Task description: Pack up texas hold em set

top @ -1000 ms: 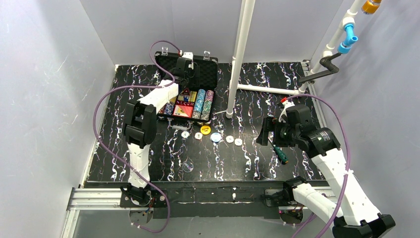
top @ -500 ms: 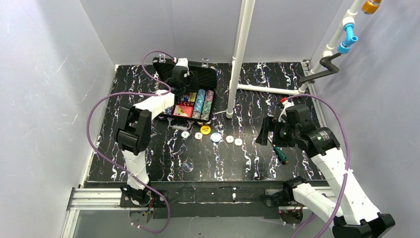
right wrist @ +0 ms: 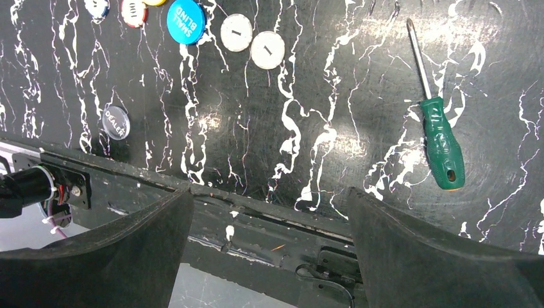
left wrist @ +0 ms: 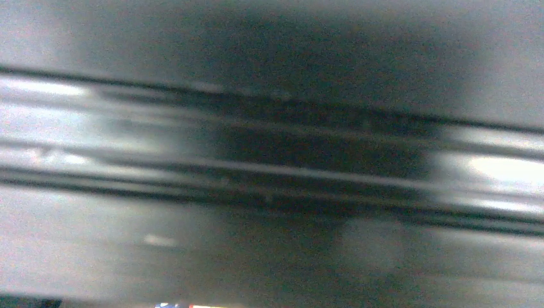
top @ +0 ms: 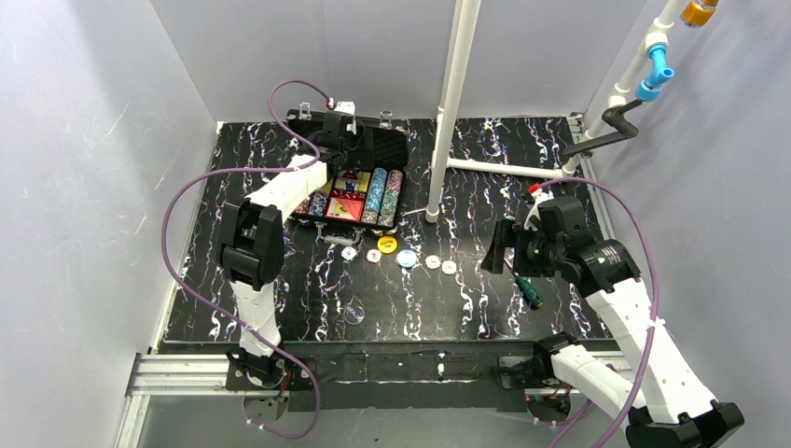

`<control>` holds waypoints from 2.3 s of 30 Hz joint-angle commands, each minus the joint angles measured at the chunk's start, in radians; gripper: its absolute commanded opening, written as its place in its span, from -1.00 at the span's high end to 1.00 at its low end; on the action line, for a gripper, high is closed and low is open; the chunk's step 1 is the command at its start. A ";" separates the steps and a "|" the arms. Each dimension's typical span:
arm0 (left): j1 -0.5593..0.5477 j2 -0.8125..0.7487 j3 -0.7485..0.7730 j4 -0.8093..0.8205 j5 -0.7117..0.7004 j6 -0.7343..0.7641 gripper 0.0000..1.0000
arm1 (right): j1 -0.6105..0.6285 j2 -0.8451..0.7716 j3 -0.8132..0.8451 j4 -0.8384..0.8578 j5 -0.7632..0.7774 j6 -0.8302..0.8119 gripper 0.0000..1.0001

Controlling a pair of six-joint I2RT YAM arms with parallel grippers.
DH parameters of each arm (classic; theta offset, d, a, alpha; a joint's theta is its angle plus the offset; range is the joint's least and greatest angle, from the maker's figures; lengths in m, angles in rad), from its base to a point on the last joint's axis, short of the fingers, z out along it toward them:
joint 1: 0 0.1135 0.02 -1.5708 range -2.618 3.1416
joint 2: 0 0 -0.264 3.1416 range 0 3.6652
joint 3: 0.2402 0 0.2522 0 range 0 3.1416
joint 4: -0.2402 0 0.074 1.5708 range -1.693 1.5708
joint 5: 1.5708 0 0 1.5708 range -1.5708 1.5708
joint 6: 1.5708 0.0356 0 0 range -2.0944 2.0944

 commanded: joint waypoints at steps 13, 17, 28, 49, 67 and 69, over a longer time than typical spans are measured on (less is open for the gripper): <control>0.009 0.158 0.661 -0.601 0.093 -0.032 -0.96 | 0.003 -0.033 0.027 0.015 -0.013 0.017 -0.92; 0.009 0.099 0.607 -0.596 0.134 -0.056 -0.97 | 0.002 -0.058 -0.004 0.022 -0.011 0.026 -0.92; 0.011 -0.021 0.558 -0.619 0.234 -0.078 -0.96 | 0.002 -0.049 -0.001 0.034 -0.026 0.027 -0.91; 0.010 -0.333 -0.228 -0.030 0.015 0.041 -0.97 | 0.002 -0.023 -0.031 0.074 -0.057 0.027 -0.91; 0.011 -0.027 -0.298 0.504 0.020 0.084 -0.51 | 0.002 0.011 -0.022 0.058 -0.045 0.036 -0.89; 0.010 -0.005 -0.301 0.539 0.024 0.098 -0.48 | 0.002 0.017 -0.021 0.061 -0.048 0.036 -0.89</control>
